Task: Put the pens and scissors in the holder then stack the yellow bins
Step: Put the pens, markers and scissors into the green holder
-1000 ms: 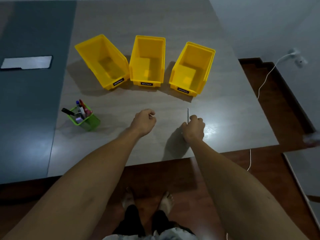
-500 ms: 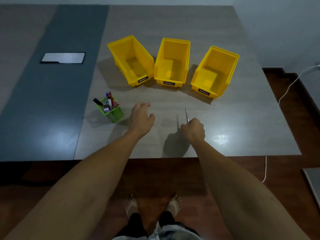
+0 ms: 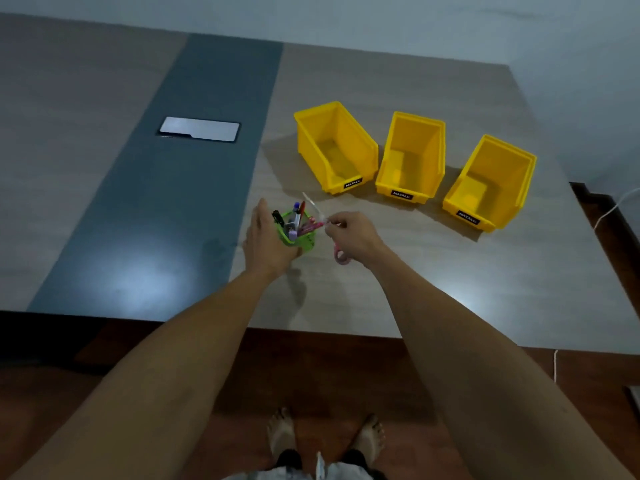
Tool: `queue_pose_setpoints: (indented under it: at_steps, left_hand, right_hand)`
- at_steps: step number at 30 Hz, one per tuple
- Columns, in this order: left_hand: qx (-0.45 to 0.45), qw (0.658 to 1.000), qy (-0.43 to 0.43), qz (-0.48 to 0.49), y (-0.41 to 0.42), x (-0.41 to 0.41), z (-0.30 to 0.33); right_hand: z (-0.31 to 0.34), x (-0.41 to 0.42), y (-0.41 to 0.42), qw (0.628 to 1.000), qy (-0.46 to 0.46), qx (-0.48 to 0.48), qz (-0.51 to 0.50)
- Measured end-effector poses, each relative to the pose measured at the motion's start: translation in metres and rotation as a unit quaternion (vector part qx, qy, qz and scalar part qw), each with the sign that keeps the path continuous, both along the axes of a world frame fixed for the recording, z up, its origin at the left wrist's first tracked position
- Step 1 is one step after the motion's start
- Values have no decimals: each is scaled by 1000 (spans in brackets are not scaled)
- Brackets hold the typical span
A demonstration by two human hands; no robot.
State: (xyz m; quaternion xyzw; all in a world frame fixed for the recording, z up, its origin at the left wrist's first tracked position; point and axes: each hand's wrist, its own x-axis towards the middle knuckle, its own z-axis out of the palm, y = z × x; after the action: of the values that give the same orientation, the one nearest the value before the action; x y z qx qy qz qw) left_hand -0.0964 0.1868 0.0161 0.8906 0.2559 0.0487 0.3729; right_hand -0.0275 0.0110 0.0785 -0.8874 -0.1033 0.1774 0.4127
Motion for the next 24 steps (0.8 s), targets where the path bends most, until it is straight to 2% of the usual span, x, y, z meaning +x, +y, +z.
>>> queue_pose_setpoints:
  at_steps: [3, 5, 7, 11, 14, 18, 21, 24]
  left_hand:
    - [-83, 996, 29, -3, 14, 5, -9]
    - [-155, 988, 19, -2, 19, 9, -10]
    - [-206, 978, 6, -9, 20, 12, -7]
    - [-200, 979, 6, -27, 21, 13, -2]
    - [-208, 977, -7, -38, 25, 11, -3]
    - [-239, 970, -3, -49, 32, 15, -9]
    - [-299, 953, 13, -57, 37, 23, -11]
    - [-312, 946, 30, -89, 45, 31, -12]
  right_hand:
    - [14, 9, 14, 998, 13, -52, 24]
    - [29, 18, 17, 997, 33, -58, 40]
    - [47, 32, 19, 991, 11, -101, 82]
    - [74, 56, 42, 947, -58, -261, 179]
    - [79, 61, 67, 913, -63, -336, 222]
    - [53, 56, 98, 906, -91, -345, 227]
    - [26, 51, 100, 937, -122, -284, 162]
    - [8, 54, 78, 958, -76, -252, 113]
